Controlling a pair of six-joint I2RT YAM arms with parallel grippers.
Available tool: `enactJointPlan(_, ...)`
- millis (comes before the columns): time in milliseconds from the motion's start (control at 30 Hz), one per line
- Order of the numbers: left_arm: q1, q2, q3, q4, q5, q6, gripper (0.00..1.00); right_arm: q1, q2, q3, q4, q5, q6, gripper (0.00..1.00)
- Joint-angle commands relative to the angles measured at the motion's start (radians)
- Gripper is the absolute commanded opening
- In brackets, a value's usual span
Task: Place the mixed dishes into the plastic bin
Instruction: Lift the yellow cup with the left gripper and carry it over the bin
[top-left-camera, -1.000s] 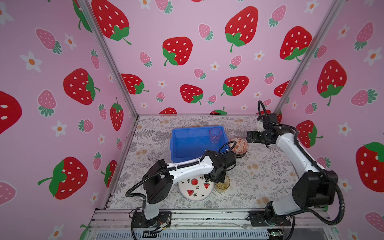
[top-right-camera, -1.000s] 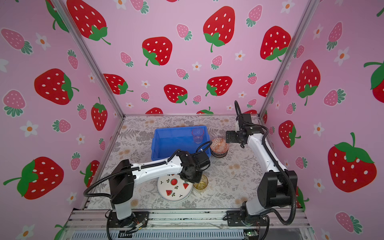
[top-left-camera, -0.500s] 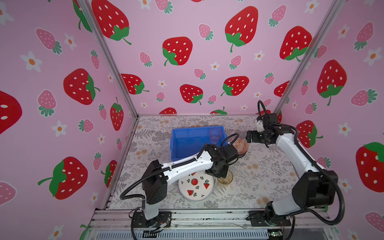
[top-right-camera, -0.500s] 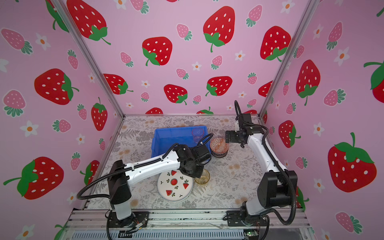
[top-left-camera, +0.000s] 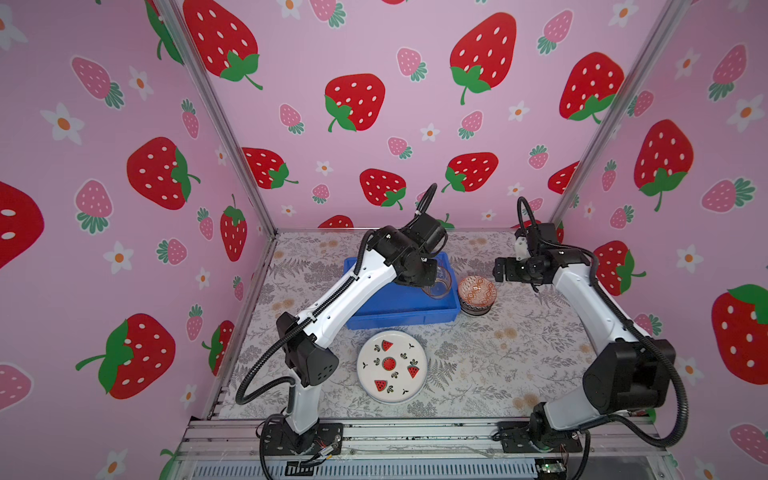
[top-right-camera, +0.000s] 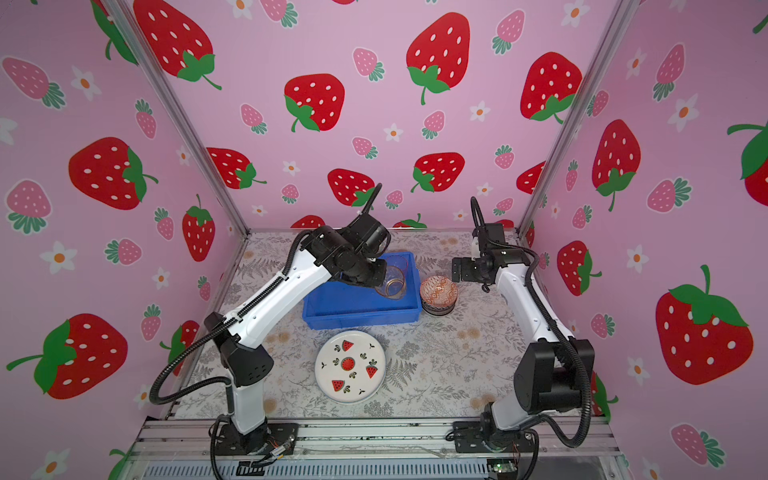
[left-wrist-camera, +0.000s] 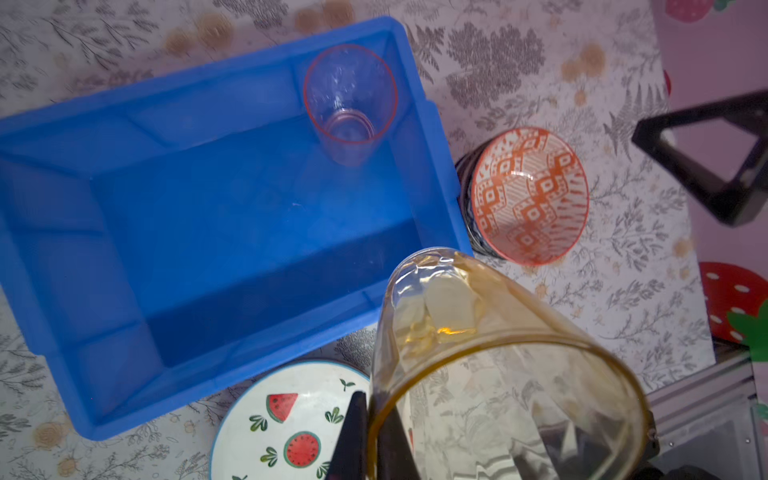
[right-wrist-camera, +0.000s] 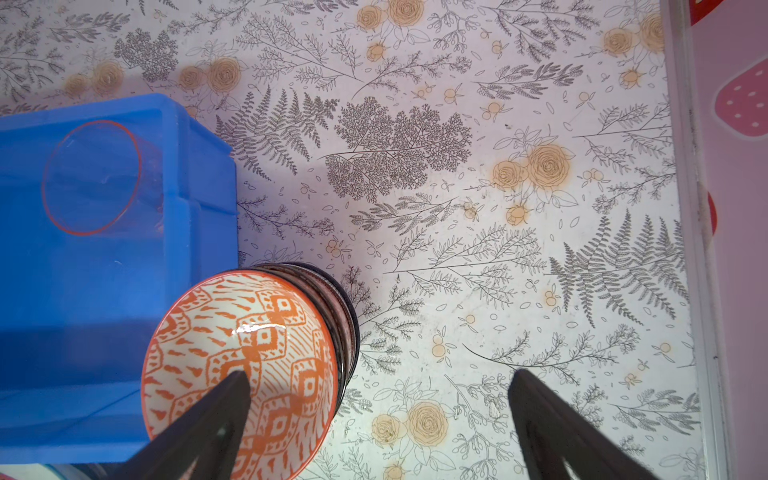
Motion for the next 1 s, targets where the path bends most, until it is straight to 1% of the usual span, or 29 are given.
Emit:
enactJointPlan(0,0.055,0.102,0.19,-0.138,-0.035,0.05,0.0,-0.012,0.005,0.023,-0.018,0.009,-0.017,1.0)
enactJointPlan(67,0.091,0.162,0.291,-0.156,-0.029,0.054,0.0,-0.016,0.008,0.026,-0.019,0.006,-0.016,1.0)
enactJointPlan(133,0.125,0.202,0.334,-0.133,-0.009,0.051,0.0,-0.018,0.012,0.032,-0.023,0.005,-0.014,1.0)
enactJointPlan(200,0.153,0.209,0.309,-0.072,0.012,0.038,0.0,-0.019,0.014,0.032,-0.021,0.001,-0.01,1.0)
enactJointPlan(333,0.181,0.192,0.21,0.099,0.034,0.027,0.0,-0.019,0.016,0.027,-0.013,-0.011,-0.003,1.0)
enactJointPlan(600,0.186,0.26,0.199,0.275,0.067,0.018,0.0,-0.02,0.03,0.023,-0.009,-0.02,-0.007,1.0)
enactJointPlan(700,0.186,0.286,0.194,0.312,0.077,0.013,0.0,-0.021,0.032,0.019,-0.004,-0.023,-0.008,1.0)
enactJointPlan(967,0.187,0.336,0.198,0.318,0.072,0.016,0.0,-0.024,0.038,0.008,0.004,-0.027,-0.013,1.0)
